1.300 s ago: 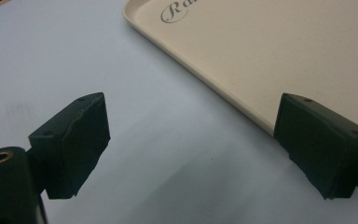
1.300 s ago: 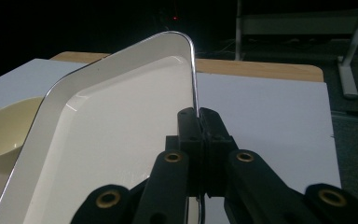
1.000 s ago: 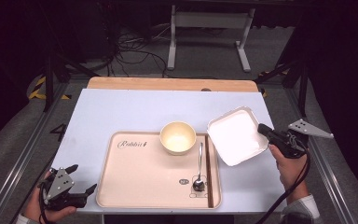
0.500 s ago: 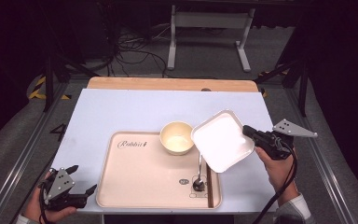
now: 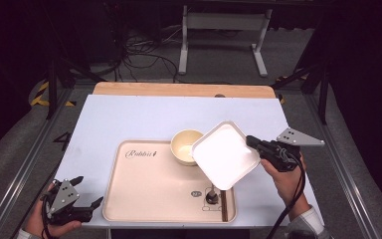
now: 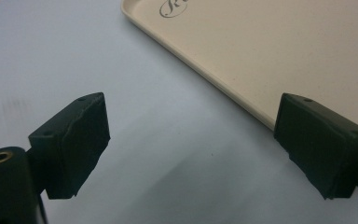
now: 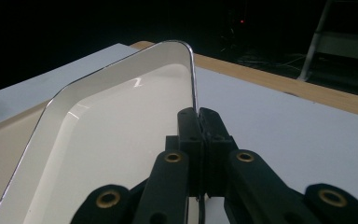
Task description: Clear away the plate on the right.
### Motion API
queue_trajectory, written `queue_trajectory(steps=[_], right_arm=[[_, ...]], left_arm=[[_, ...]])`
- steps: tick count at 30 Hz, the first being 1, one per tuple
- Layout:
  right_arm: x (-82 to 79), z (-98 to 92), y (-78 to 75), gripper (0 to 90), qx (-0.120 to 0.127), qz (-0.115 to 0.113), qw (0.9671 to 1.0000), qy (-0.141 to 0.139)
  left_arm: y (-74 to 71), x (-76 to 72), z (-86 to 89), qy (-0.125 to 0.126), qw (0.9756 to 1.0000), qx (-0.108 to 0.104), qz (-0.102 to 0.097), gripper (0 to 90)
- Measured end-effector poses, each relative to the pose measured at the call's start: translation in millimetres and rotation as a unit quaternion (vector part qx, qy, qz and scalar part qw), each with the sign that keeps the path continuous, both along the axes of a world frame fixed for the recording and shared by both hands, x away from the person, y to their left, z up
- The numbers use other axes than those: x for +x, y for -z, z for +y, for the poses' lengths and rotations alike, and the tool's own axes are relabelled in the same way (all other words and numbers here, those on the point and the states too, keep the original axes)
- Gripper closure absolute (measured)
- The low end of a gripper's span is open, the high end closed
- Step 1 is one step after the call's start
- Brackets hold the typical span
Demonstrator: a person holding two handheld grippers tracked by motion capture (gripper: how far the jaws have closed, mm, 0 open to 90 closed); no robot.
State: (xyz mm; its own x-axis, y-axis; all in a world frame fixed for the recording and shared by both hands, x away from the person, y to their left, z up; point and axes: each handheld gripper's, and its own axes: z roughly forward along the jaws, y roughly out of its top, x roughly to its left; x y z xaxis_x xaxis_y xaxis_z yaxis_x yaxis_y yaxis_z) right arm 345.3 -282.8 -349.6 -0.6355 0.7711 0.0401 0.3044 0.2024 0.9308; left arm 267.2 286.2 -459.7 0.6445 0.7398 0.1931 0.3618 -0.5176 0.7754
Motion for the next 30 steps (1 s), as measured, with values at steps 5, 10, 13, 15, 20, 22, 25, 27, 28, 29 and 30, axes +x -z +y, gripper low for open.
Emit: queue_trajectory(steps=[5, 10, 13, 15, 20, 22, 25, 27, 28, 29, 30], right_arm=[[1.0, 14.4, 2.6, 89.1, -0.005, 0.004, 0.9999, -0.009], [1.9, 29.6, 5.8, 89.1, -0.018, 0.006, 0.9995, -0.025], [2.1, 39.1, 7.9, 89.1, -0.024, 0.007, 0.999, -0.036], [2.4, 47.5, 9.9, 89.1, -0.029, 0.009, 0.9985, -0.046], [3.6, 68.4, 16.3, 89.1, -0.05, 0.012, 0.9964, -0.067], [4.6, 77.1, 19.3, 89.1, -0.057, 0.015, 0.9953, -0.077], [5.6, 88.0, 22.1, 89.1, -0.067, 0.017, 0.9938, -0.088], [6.1, 92.3, 23.0, 89.1, -0.069, 0.017, 0.9933, -0.091], [6.6, 95.7, 23.7, 89.1, -0.072, 0.018, 0.9928, -0.095], [7.3, 100.2, 24.9, 89.1, -0.076, 0.018, 0.9921, -0.098], [7.7, 103.8, 26.0, 89.1, -0.079, 0.019, 0.9916, -0.101]], left_arm=[[0.0, 0.0, 0.3, 0.001, 1.0, 0.003, 0.001, 11.1], [-0.1, -0.3, 0.6, 0.0, 1.0, 0.001, 0.0, 11.2], [-0.1, -0.4, 0.4, 0.0, 1.0, 0.001, -0.001, 11.2], [0.0, -0.2, 0.3, 0.0, 1.0, 0.002, 0.001, 11.2], [0.2, -0.1, 0.5, 0.0, 1.0, 0.002, 0.001, 11.2], [0.8, -0.1, 0.0, 0.0, 1.0, -0.001, 0.004, 11.2], [0.4, -0.1, 0.1, 0.001, 1.0, 0.003, 0.003, 11.1], [0.7, -0.4, 0.1, 0.0, 1.0, -0.001, 0.005, 11.2], [0.8, -0.4, 0.1, 0.0, 1.0, -0.001, 0.005, 11.2], [0.8, -0.4, 0.1, 0.0, 1.0, -0.001, 0.005, 11.2], [0.4, -0.3, 0.3, 0.001, 1.0, 0.002, 0.003, 11.2]])
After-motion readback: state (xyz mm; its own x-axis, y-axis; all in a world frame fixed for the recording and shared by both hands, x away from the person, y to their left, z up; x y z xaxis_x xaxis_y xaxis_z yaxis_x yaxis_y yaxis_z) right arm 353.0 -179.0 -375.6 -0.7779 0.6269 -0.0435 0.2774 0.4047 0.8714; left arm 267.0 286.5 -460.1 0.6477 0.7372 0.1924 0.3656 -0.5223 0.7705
